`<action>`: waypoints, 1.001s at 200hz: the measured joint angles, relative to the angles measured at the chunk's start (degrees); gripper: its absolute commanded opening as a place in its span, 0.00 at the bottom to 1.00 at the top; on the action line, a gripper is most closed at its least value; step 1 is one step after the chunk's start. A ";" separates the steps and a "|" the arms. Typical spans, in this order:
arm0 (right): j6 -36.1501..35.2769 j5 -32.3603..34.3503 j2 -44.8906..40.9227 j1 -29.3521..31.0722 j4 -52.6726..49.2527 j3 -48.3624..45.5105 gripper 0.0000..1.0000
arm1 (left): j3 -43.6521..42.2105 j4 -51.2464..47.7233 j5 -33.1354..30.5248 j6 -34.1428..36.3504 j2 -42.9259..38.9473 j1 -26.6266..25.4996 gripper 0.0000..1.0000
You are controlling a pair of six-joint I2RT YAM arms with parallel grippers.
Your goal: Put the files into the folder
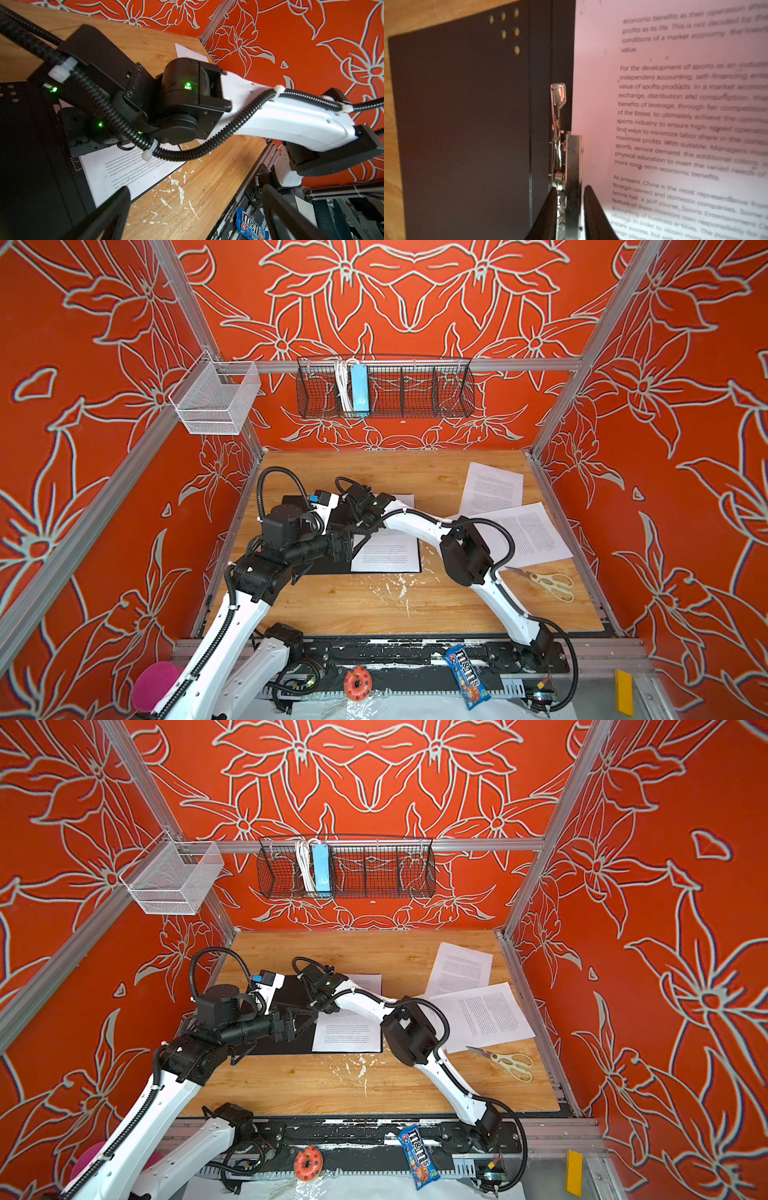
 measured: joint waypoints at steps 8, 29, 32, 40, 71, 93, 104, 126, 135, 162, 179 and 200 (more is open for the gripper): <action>-0.09 -0.11 0.00 0.04 0.04 0.09 0.35 | 0.00 0.00 0.00 0.00 0.00 0.00 0.98; -0.09 -0.11 0.00 0.17 0.20 0.11 0.42 | 0.00 0.00 0.00 0.00 0.00 0.02 0.98; 0.00 -0.11 0.00 0.20 0.20 0.11 0.42 | 0.00 0.00 0.00 0.00 0.00 0.04 0.98; -0.17 -0.07 0.00 0.24 0.22 0.11 0.45 | 0.00 0.00 0.00 0.00 0.00 0.11 0.98; -1.73 1.16 -0.44 0.28 0.02 0.04 0.56 | -0.07 0.02 -0.04 0.00 0.00 0.37 0.98; -4.44 3.48 -3.80 0.26 -0.37 -1.90 0.66 | -0.09 -0.04 -1.05 -0.28 -0.04 0.37 0.98; -6.40 5.05 -6.97 0.22 -0.63 -3.98 0.75 | -0.09 -0.35 -2.86 -0.55 -0.31 0.39 0.98; -10.64 7.85 -19.30 -0.79 2.21 -15.65 0.83 | -0.17 -0.81 -7.19 -1.75 -2.51 0.39 0.98; -12.35 6.51 -27.34 -1.86 6.21 -25.33 0.84 | -0.79 0.00 -8.44 -2.47 -4.31 0.44 0.98; -14.49 1.38 -51.19 -12.33 17.75 -54.55 0.97 | -2.67 1.38 -9.40 -3.48 -8.59 0.50 0.98; -15.58 0.79 -62.55 -21.62 19.47 -68.19 0.98 | -2.64 2.19 -7.21 -3.65 -7.43 0.55 0.98; -16.65 -0.90 -72.28 -28.76 18.62 -79.23 0.98 | -2.69 3.76 -2.54 -4.98 -2.89 0.17 0.98</action>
